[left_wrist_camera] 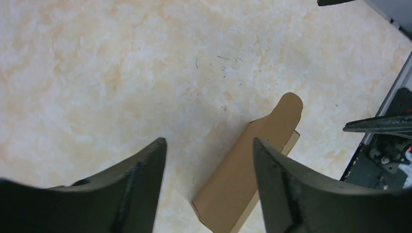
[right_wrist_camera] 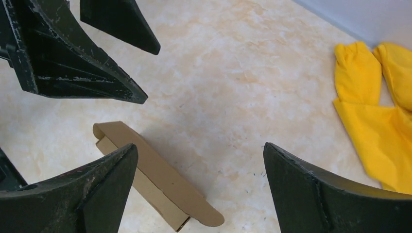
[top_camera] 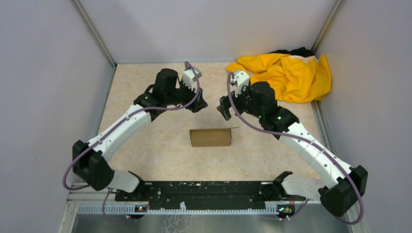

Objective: Fold the paper box

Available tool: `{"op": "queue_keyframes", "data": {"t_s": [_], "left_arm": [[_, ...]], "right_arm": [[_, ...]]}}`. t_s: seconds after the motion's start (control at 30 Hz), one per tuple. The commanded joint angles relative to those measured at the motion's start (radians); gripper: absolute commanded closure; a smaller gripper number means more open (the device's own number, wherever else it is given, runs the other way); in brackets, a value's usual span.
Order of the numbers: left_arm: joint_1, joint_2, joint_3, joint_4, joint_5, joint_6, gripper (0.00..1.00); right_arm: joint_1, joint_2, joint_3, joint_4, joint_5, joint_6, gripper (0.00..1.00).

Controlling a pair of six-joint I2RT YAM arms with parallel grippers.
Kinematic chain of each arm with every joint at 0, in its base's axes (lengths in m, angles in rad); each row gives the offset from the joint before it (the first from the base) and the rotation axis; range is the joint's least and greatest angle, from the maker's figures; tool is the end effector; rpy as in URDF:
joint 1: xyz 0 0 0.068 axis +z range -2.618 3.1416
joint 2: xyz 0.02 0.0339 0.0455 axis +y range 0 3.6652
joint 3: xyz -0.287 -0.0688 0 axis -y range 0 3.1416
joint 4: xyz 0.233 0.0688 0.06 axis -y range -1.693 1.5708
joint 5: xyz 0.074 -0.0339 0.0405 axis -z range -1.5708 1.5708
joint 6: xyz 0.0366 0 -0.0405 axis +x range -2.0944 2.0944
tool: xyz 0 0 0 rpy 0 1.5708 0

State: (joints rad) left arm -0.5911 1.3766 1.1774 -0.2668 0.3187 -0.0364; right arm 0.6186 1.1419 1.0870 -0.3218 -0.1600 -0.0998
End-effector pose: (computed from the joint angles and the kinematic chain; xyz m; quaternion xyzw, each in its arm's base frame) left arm 0.2444 -0.1778 0.3589 0.3102 0.7856 -0.2884 0.4511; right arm 0.1913 0.1433 0.3811 -0.3318 0.7559 0.2076 0.5247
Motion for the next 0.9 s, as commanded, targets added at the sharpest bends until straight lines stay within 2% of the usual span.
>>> {"op": "queue_keyframes", "data": {"t_s": [0.0, 0.03, 0.07, 0.1, 0.17, 0.33, 0.87], "left_arm": [[0.002, 0.152, 0.257, -0.288, 0.156, 0.295, 0.24], [0.001, 0.195, 0.309, -0.352, 0.169, 0.335, 0.11], [0.001, 0.229, 0.346, -0.412, 0.192, 0.364, 0.02], [0.001, 0.249, 0.348, -0.445, 0.212, 0.381, 0.01], [-0.016, 0.236, 0.271, -0.429, 0.216, 0.395, 0.01], [-0.056, 0.155, 0.023, -0.262, 0.170, 0.410, 0.01], [-0.136, 0.214, -0.009, -0.236, 0.124, 0.451, 0.01]], "right_arm": [[-0.007, -0.080, -0.050, 0.067, 0.175, 0.265, 0.01], [-0.007, -0.087, -0.052, 0.059, 0.178, 0.292, 0.01], [-0.007, -0.089, -0.052, 0.042, 0.170, 0.310, 0.01], [-0.007, -0.089, -0.050, 0.020, 0.152, 0.322, 0.01], [-0.007, -0.096, -0.065, -0.014, 0.114, 0.322, 0.01], [-0.009, -0.146, -0.127, -0.045, 0.139, 0.299, 0.01], [-0.022, -0.159, -0.212, -0.055, 0.118, 0.307, 0.01]]}}
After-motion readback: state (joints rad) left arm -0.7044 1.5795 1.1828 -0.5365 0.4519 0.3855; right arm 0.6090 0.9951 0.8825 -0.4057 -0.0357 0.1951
